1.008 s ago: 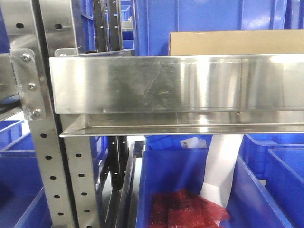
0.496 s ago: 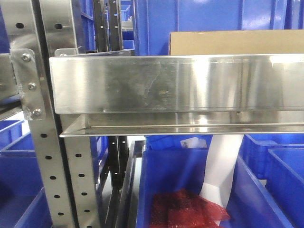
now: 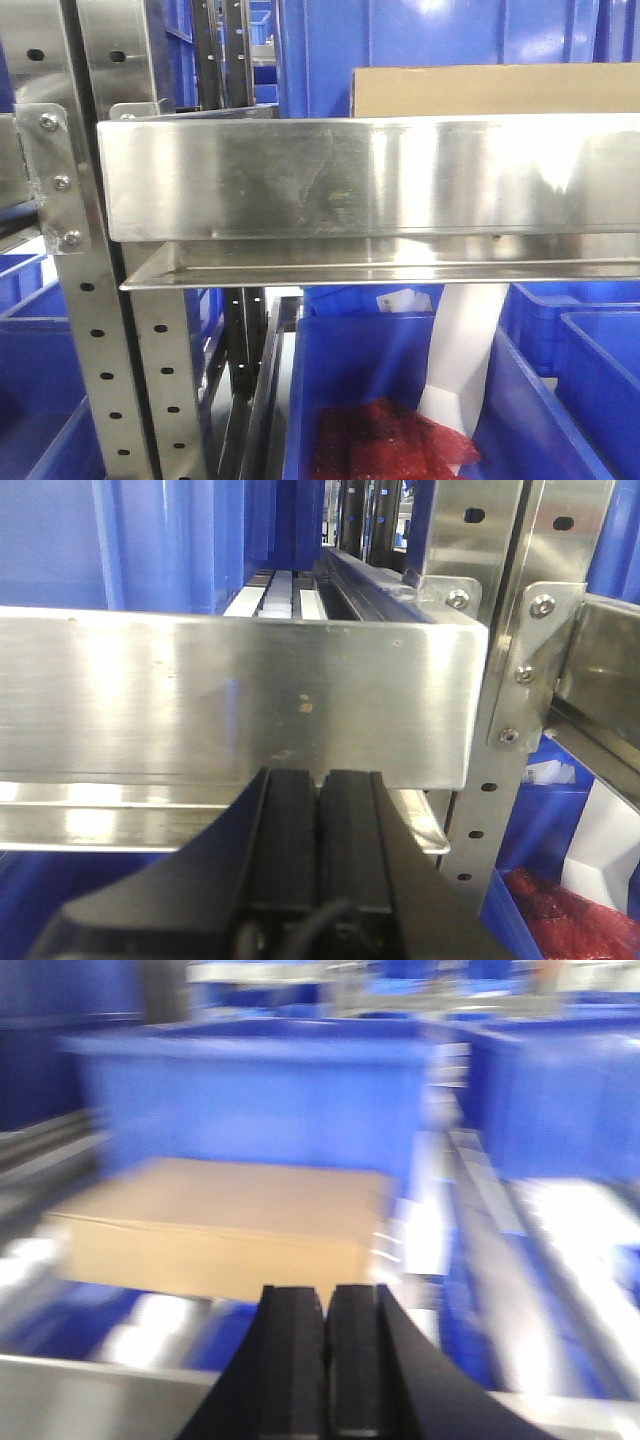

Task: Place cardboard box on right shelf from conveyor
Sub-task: 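Open the right gripper and withdraw it from the box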

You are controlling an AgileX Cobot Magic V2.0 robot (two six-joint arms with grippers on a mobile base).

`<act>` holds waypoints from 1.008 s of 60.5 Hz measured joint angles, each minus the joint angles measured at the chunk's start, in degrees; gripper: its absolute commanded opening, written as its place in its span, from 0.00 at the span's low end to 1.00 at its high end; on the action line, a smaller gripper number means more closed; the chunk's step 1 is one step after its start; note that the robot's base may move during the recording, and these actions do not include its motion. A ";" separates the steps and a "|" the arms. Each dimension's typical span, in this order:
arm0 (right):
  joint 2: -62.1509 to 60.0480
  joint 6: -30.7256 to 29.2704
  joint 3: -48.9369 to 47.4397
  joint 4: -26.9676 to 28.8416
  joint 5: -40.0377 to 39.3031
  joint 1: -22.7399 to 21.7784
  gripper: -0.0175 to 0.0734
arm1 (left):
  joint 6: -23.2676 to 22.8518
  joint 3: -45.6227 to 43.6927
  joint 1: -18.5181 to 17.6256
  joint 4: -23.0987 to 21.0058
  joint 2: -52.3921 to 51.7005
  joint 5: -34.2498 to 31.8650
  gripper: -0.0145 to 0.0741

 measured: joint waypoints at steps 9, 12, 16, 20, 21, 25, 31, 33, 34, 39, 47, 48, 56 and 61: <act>-9.02 0.00 10.53 -0.12 -4.79 -4.25 0.25 | 0.00 0.00 0.00 0.00 0.00 0.00 0.03; -11.49 0.00 13.76 -0.12 -6.47 -4.80 0.25 | 0.00 0.00 0.00 0.00 0.00 0.00 0.03; -14.33 0.00 17.83 -0.12 -8.31 -5.13 0.25 | 0.00 0.00 0.00 0.00 0.00 0.00 0.03; -16.26 0.00 20.82 -0.12 -9.99 -5.14 0.25 | 0.00 0.00 0.00 0.00 0.00 0.00 0.03; -16.66 0.00 21.66 -0.12 -10.39 -5.14 0.25 | 0.00 0.00 0.00 0.00 0.00 0.00 0.03; -17.13 0.00 23.47 -0.12 -11.18 -5.14 0.25 | 0.00 0.00 0.00 0.00 0.00 0.00 0.03; -17.25 0.00 24.11 -0.24 -10.92 -5.14 0.25 | 0.00 0.00 0.00 0.00 0.00 0.00 0.03; -17.25 0.00 24.15 -0.24 -10.55 -5.14 0.25 | 0.00 0.00 0.00 0.00 0.00 0.00 0.03; -17.25 0.00 24.25 -0.24 -10.32 -5.14 0.25 | 0.00 0.00 0.00 0.00 0.00 0.00 0.03; -17.25 0.00 24.24 -0.34 -9.29 -5.14 0.25 | 0.00 0.00 0.00 0.00 0.00 0.00 0.03; -17.25 0.00 24.24 -0.36 -9.16 -5.14 0.25 | 0.00 0.00 0.00 0.00 0.00 0.00 0.03; -17.25 0.00 24.24 -0.36 -9.16 -5.14 0.25 | 0.00 0.00 0.00 0.00 0.00 0.00 0.03; -17.25 0.00 24.24 -0.36 -9.16 -5.14 0.25 | 0.00 0.00 0.00 0.00 0.00 0.00 0.03; -17.25 0.00 24.24 -0.36 -9.16 -5.14 0.25 | 0.00 0.00 0.00 0.00 0.00 0.00 0.03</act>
